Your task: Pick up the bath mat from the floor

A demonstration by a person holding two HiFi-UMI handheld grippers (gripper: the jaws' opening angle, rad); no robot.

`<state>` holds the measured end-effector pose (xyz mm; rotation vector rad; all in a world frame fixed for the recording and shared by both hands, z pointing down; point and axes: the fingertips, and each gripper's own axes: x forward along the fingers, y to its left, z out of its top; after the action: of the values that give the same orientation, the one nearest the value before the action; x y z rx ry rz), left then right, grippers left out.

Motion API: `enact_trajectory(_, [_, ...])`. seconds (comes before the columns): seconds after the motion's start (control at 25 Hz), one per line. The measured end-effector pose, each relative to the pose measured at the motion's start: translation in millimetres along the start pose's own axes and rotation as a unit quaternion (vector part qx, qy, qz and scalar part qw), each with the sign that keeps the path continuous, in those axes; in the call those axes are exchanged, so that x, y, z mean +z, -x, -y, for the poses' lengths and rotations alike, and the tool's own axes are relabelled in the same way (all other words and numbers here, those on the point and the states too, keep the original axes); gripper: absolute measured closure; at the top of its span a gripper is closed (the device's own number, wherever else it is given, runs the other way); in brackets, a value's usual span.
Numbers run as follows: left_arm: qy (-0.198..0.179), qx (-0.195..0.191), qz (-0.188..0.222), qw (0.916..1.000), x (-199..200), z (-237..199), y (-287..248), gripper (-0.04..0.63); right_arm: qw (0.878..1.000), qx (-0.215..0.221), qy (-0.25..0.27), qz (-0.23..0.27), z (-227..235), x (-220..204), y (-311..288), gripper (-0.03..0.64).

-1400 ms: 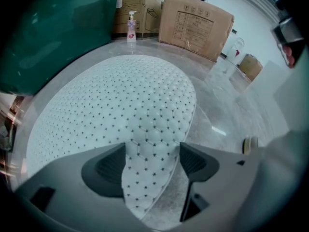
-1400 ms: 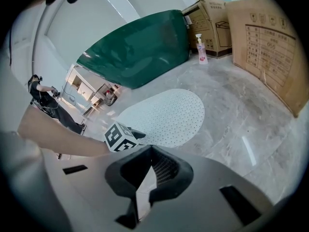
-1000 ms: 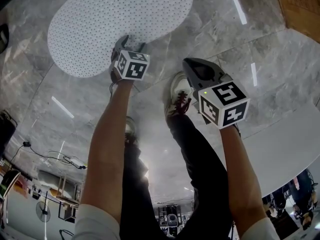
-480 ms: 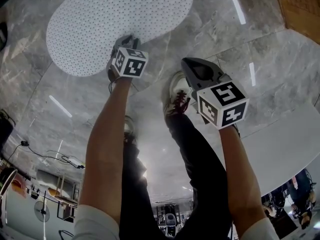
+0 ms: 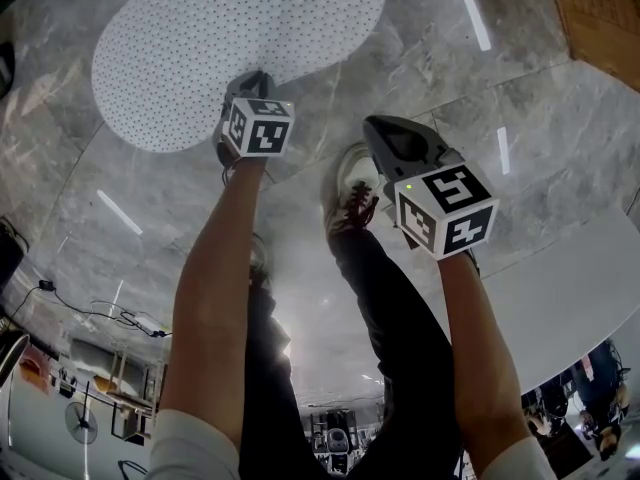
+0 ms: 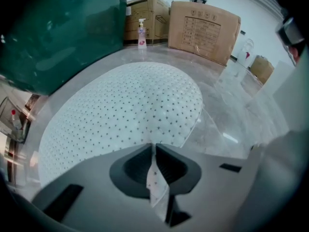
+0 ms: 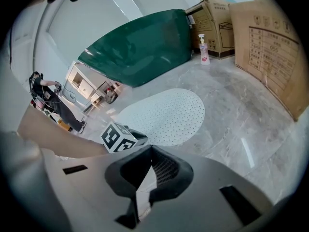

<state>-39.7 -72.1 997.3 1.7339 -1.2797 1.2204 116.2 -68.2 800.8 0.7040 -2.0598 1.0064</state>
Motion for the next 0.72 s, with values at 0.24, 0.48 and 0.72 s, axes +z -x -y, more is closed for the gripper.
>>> enact_trajectory(0.24, [0.004,0.045,0.024,0.9987,3,-10,9,0.557,1.0,0.003,0.001,-0.003,1,-2,0,0.601])
enact_trajectory(0.48, [-0.025,0.07,0.063,0.9953,13,-22,12,0.551,1.0,0.008,0.005,-0.005,4,-3,3,0.601])
enact_trajectory(0.72, [-0.065,-0.023,0.053,0.9962,11,-14,-3,0.403,1.0,0.013,0.011,-0.007,-3,-2,-1,0.601])
